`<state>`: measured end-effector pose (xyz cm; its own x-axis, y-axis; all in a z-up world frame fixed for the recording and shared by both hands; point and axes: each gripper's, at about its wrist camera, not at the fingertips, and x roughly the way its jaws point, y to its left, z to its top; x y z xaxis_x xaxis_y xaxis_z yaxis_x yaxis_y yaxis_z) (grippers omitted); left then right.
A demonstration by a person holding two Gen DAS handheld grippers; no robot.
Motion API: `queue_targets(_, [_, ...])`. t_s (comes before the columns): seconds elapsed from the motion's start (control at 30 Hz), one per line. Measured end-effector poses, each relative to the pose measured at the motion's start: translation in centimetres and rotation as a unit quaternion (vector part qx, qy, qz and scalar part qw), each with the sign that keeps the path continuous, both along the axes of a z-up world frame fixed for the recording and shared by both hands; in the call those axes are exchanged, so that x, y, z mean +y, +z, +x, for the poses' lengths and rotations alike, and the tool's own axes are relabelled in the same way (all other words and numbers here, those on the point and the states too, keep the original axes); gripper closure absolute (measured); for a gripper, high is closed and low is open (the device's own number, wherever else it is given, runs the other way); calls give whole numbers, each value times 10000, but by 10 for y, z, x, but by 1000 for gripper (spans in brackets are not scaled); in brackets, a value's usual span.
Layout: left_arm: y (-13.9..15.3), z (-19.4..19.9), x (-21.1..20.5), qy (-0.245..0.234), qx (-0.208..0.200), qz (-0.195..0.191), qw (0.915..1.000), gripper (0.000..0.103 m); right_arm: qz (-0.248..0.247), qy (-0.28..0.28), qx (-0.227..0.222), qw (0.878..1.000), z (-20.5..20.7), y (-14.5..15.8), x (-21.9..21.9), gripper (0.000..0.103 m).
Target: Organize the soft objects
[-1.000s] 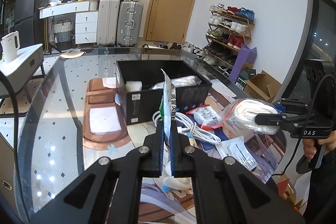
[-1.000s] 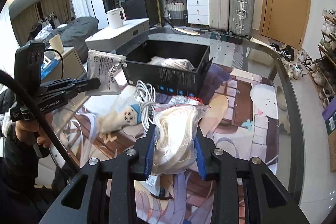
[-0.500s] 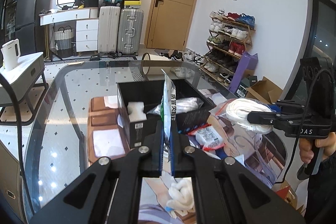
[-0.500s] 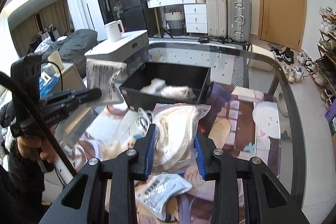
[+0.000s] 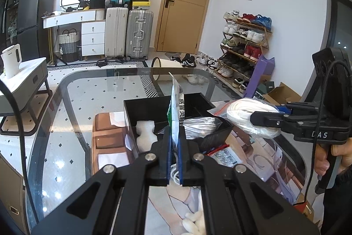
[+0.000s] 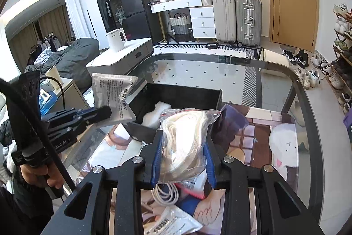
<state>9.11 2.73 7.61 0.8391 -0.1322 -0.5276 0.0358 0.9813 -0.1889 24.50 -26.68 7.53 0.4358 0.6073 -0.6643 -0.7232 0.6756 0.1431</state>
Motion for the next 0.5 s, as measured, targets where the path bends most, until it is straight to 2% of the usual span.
queue_targets(0.5, [-17, 41, 4, -19, 344, 57, 9994, 101, -36, 106, 196, 9997, 40, -5, 36, 70])
